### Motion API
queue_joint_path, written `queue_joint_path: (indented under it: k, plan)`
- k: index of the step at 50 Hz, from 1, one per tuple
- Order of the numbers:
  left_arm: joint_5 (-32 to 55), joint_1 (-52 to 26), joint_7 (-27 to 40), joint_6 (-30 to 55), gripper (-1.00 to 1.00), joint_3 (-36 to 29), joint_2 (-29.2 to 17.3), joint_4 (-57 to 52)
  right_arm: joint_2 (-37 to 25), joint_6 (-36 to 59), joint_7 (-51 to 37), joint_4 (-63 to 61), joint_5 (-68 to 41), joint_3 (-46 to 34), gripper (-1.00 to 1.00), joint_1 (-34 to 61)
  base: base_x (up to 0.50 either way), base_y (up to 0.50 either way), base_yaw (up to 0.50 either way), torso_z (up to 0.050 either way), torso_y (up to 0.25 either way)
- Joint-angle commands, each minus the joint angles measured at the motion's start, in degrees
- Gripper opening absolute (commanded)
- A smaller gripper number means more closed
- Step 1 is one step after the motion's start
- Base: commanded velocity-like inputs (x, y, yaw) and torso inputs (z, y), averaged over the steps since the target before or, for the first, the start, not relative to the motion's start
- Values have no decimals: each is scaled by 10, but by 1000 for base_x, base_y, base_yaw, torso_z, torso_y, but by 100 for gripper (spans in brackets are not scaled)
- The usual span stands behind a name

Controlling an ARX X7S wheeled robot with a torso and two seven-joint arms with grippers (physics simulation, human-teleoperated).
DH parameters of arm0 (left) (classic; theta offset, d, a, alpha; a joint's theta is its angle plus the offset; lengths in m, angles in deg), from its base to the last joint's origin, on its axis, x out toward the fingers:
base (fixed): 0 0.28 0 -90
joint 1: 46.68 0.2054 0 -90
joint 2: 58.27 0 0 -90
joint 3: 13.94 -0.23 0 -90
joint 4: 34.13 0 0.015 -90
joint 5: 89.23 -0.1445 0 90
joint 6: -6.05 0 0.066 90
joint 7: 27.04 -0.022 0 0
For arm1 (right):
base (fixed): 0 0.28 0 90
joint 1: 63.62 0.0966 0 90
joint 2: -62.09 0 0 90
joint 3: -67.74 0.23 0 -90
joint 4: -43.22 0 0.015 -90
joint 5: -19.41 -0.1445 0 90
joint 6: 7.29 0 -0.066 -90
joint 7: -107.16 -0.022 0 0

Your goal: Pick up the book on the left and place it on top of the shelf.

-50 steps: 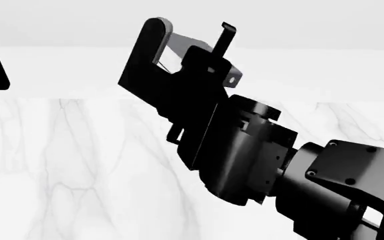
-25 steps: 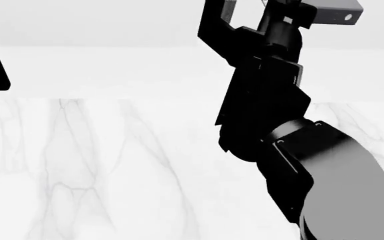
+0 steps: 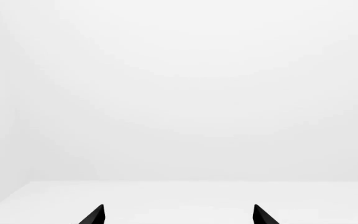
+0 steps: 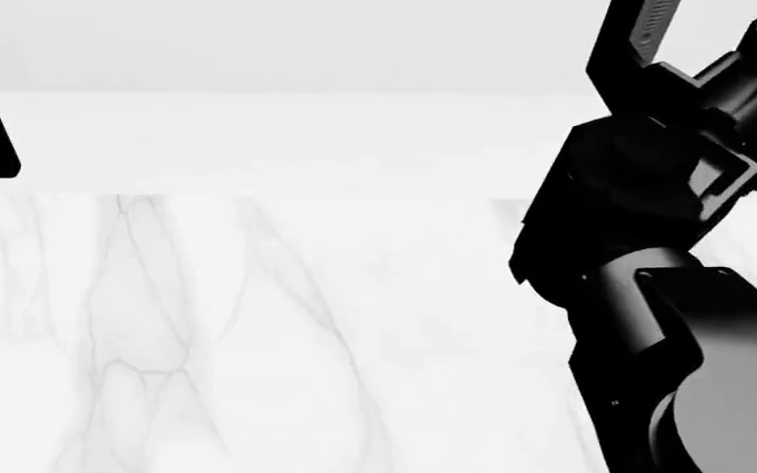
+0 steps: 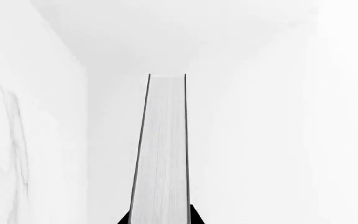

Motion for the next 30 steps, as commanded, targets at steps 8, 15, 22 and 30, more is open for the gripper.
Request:
queue_joint_path:
  k: [8,15,22,30]
  plan:
    - [2,2,2,-5,100,0,-2,3,-44,160,-9,9,107,-22,-100,-8,0,0,0,0,1]
    - [4,3,3,-5,100,1,-2,3,-59,218,10,9,108,-54,-100,-17,0,0,0,0,2]
    - [7,5,3,-5,100,2,-4,2,-67,253,43,9,104,-68,-100,-29,0,0,0,0,1]
    - [8,8,4,-8,100,5,-5,2,-68,273,59,9,105,-79,-100,-38,0,0,0,0,1]
